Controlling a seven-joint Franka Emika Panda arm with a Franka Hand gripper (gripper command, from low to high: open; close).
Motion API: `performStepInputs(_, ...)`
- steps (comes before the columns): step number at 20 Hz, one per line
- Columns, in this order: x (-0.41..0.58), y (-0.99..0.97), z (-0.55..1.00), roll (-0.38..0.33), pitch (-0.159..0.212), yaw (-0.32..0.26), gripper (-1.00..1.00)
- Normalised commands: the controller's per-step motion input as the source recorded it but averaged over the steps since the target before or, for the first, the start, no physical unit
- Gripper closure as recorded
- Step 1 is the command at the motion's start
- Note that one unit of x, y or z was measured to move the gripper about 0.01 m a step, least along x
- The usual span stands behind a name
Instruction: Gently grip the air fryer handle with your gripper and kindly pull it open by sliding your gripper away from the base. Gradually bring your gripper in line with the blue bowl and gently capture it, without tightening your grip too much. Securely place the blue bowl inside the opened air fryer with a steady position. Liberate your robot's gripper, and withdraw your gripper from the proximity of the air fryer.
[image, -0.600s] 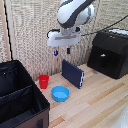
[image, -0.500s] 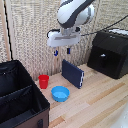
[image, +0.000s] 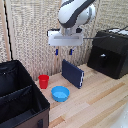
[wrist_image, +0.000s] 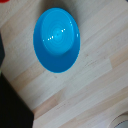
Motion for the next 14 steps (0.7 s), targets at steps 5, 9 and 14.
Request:
performStepInputs(5, 0.011, -0.11, 0.07, -0.080, 0.045, -0.361, -1.00)
performStepInputs(9, 0.103, -0.19, 0.06, -0.185, 0.042, -0.279, -1.00)
performStepInputs(14, 0.072, -0.23, 0.05, -0.279, 0.025, -0.168, -1.00)
